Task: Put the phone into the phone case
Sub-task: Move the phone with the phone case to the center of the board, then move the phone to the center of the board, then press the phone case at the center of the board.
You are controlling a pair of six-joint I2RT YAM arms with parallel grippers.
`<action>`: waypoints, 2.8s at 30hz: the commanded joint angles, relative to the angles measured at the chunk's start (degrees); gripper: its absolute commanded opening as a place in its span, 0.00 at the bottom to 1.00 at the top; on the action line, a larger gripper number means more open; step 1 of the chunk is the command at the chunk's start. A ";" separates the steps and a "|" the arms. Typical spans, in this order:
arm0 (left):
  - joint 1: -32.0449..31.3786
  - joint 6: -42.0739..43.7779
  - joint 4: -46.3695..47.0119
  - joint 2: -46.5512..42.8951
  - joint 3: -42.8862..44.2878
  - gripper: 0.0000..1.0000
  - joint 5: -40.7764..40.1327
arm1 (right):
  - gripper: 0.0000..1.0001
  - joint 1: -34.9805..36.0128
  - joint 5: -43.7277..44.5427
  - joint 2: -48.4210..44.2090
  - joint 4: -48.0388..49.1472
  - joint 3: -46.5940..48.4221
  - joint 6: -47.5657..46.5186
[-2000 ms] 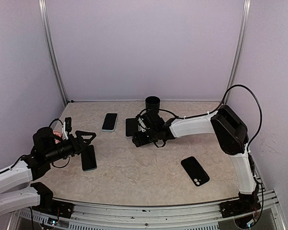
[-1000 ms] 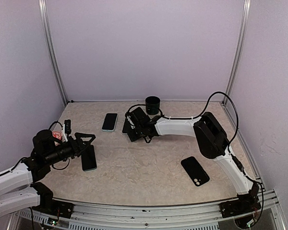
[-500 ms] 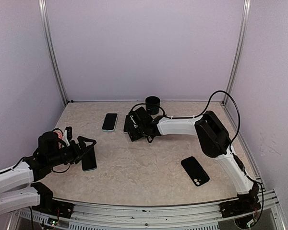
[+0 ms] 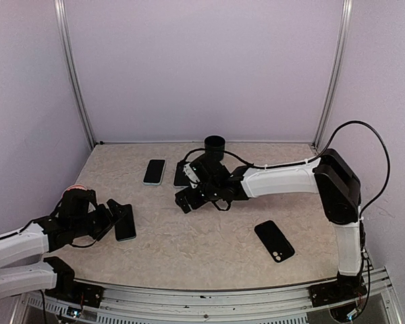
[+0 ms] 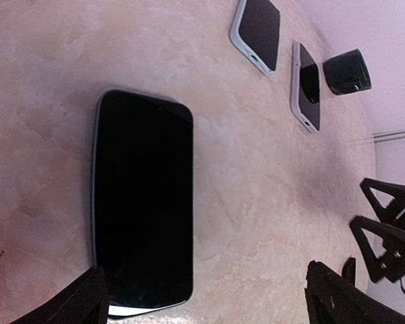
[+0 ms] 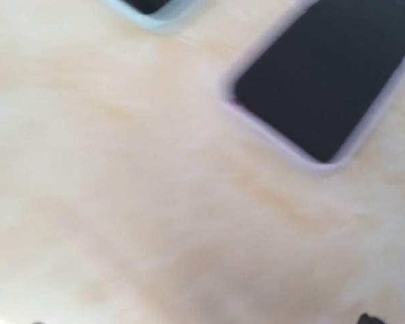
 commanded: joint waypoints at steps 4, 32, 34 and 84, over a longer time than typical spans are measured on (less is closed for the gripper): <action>0.20 -2.05 -3.29 6.52 4.13 0.99 -7.73 | 0.99 0.32 -21.22 -8.05 9.89 -7.99 8.22; -14.95 -5.22 3.75 34.14 13.71 0.99 -9.50 | 1.00 -0.89 -13.11 -30.05 6.67 -26.56 11.76; -17.19 -6.67 4.11 34.83 13.45 0.99 -9.27 | 0.99 -1.30 -12.52 -31.13 6.02 -27.15 11.65; -11.99 -1.15 -7.04 3.44 12.97 0.99 -6.45 | 0.94 -3.37 4.59 -39.13 -13.17 -42.03 17.36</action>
